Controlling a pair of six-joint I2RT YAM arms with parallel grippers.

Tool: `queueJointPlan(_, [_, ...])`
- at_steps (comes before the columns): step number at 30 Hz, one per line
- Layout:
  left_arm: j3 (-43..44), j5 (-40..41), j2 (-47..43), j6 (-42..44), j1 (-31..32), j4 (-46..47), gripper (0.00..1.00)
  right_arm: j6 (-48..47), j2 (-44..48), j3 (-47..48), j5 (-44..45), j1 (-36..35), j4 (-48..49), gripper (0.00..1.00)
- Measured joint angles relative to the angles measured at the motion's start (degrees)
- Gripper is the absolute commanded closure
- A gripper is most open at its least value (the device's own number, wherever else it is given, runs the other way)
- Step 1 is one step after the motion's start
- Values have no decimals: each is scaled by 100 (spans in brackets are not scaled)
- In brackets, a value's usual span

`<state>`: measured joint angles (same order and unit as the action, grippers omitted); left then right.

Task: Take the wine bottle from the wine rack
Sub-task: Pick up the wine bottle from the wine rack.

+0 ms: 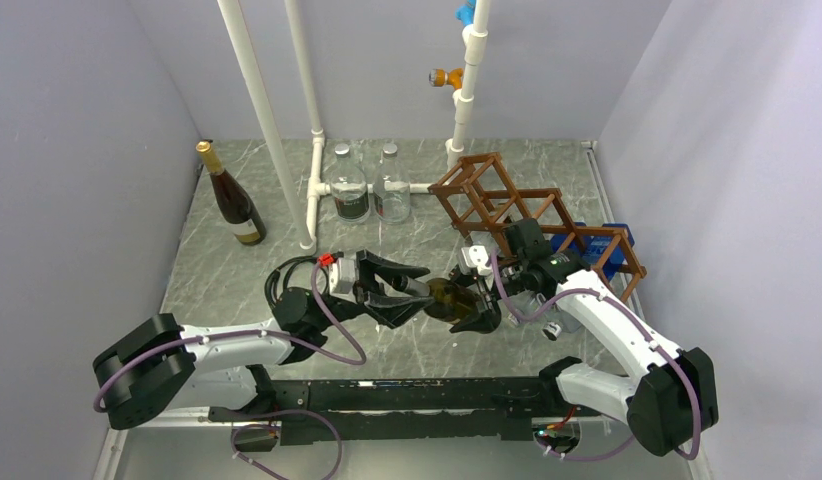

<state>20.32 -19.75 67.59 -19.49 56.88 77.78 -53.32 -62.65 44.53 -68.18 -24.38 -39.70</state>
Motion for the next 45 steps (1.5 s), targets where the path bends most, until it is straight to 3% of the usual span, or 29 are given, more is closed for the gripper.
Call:
queueJointPlan(7, [66,-50,17,-42,0,-2,41,13,0,-17,-9,28,37,93])
queueJointPlan(17, [138,-208,107,-98,2,-87,48,66,0,-24,-13,42,39,93])
queueJointPlan(20, [170,-232,131,-87,0,-127,64,63,0,-24,-31,46,39,93])
queueJointPlan(24, [225,-186,149,61,-22,-195,97,175,2,-44,-105,59,13,93])
queueJointPlan(27, [232,-188,164,76,-22,-225,100,192,2,-79,-109,63,20,90])
queueJointPlan(30, [232,-184,160,79,-22,-256,100,205,2,-101,-111,68,42,71])
queueJointPlan(34, [243,-160,42,96,-20,-466,100,264,7,-153,-136,66,127,32])
queueJointPlan(36, [286,-140,-61,125,-13,-675,100,297,11,-164,-153,57,175,19])
queueJointPlan(41, [393,-114,-420,219,-4,-1377,100,365,61,-164,-221,63,304,5])
queueJointPlan(45, [393,-96,-686,286,0,-1965,100,369,118,-164,-227,68,350,1])
